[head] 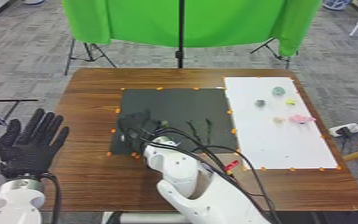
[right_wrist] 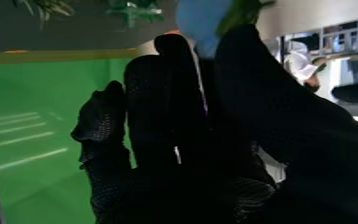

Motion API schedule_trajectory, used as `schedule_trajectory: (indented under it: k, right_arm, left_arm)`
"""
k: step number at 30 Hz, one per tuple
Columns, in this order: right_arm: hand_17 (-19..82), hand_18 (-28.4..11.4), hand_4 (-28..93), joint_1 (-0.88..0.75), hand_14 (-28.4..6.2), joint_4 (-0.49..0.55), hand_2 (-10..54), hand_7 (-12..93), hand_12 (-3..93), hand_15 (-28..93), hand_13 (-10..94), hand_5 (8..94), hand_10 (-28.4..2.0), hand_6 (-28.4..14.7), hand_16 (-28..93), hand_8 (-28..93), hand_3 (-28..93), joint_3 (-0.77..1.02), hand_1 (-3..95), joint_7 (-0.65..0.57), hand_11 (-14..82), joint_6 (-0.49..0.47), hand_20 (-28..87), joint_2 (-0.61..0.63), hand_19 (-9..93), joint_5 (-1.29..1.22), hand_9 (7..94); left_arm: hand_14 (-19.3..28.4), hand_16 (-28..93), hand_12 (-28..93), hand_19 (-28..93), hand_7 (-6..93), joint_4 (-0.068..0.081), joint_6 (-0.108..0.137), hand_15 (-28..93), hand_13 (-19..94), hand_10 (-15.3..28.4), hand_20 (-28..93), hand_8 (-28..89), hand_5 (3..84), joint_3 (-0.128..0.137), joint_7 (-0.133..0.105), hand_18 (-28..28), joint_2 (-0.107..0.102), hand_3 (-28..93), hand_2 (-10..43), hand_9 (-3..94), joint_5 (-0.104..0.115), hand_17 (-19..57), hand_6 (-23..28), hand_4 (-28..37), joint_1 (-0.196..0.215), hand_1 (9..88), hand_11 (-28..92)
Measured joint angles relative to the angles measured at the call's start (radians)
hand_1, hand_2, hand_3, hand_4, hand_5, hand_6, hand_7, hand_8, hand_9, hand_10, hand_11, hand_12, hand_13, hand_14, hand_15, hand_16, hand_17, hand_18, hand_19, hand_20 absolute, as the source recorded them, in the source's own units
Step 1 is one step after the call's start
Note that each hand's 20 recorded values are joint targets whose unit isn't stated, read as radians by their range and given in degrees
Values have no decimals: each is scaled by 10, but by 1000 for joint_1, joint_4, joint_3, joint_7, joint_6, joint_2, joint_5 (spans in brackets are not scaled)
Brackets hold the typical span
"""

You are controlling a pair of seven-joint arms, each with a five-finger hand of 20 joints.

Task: Arrange flowers

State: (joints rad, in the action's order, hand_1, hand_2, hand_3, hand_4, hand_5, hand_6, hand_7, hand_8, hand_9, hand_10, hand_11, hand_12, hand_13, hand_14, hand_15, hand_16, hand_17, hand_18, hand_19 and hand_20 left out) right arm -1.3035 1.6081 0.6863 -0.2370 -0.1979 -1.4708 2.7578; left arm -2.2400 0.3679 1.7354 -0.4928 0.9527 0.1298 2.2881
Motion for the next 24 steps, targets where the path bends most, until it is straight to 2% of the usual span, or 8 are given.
schedule_trajectory:
  k: [9,14,19,24]
  right_arm:
    - [249,-251,-283,-8,-172,97,-95,123,174,728,486,606,-171,-39,319,-111,794,21,453,-32,160,1,562,20,828,-107,590]
    - [248,-251,-283,-30,-181,167,-95,111,169,698,455,586,-186,-48,288,-106,786,92,437,-76,143,-2,549,30,823,-185,556]
    - [232,-248,-283,-69,-179,268,-95,102,159,556,428,562,-193,-59,189,-99,785,256,424,-188,115,-2,504,92,801,-289,508]
    - [214,-244,-283,-127,-176,329,-95,100,152,439,408,551,-186,-59,159,-99,786,473,423,-314,105,-1,465,248,771,-305,490]
  left_arm:
    - [131,-37,93,322,136,3,0,225,309,144,121,-112,456,1,0,134,9,771,129,395,1,-58,91,-283,-1,258,199]
    - [131,-37,93,322,137,9,0,222,309,144,121,-112,456,0,7,134,27,770,129,396,1,-58,92,-283,-8,257,199]
    - [132,-36,92,322,135,8,-1,223,309,144,121,-111,456,4,6,134,48,771,129,396,0,-58,92,-283,-6,256,199]
    - [132,-36,92,322,135,-5,-2,223,309,144,121,-111,456,15,-7,134,53,771,129,396,1,-58,92,-283,23,256,199]
